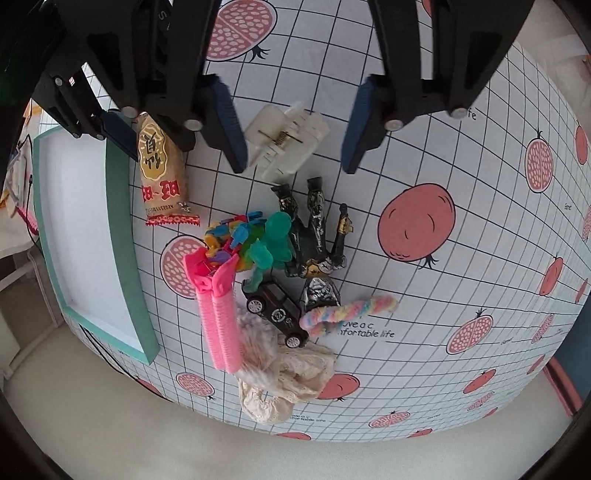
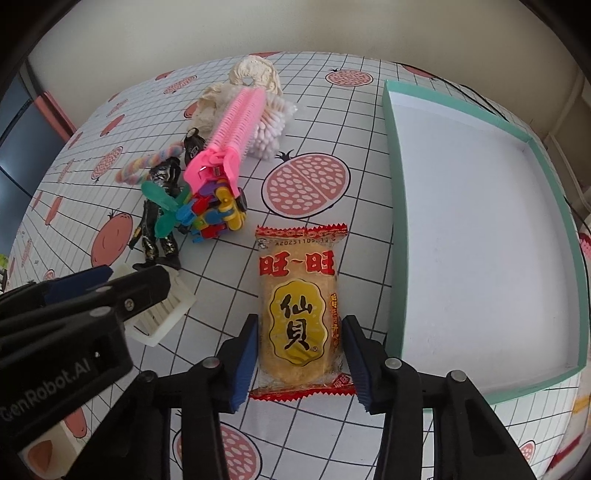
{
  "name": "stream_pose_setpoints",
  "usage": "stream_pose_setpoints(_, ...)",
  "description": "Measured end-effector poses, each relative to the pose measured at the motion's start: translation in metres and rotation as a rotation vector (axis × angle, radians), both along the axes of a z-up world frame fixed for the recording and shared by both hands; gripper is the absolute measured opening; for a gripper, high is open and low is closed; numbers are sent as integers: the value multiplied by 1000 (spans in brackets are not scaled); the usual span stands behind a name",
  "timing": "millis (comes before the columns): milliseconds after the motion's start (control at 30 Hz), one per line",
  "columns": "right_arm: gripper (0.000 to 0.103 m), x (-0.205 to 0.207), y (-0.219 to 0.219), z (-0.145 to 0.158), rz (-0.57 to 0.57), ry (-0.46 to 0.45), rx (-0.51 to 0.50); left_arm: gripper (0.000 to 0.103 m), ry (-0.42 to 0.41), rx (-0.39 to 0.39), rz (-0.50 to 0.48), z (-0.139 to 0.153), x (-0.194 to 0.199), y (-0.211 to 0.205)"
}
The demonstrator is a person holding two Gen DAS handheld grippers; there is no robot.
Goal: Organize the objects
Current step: 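Close the left gripper on the white clip while the right gripper grasps the rice cracker packet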
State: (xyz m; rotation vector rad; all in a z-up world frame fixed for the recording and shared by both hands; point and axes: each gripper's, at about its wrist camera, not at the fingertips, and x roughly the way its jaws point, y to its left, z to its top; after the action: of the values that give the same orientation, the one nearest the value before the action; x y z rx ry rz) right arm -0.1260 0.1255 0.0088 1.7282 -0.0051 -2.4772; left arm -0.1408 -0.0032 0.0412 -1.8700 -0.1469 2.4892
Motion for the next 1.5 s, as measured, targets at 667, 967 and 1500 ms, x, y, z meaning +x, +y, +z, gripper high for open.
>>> stream_pose_setpoints(667, 49, -8, -15, -2, 25, 14, 53, 39, -26, 18, -21, -7, 1, 2)
stream_pose_setpoints(967, 47, -8, -11, -1, 30, 13, 49, 39, -47, -2, -54, -12, 0, 7)
stream_pose_setpoints(1500, 41, -8, -18, 3, 32, 5, 31, 38, -29, 5, -50, -5, -2, 0)
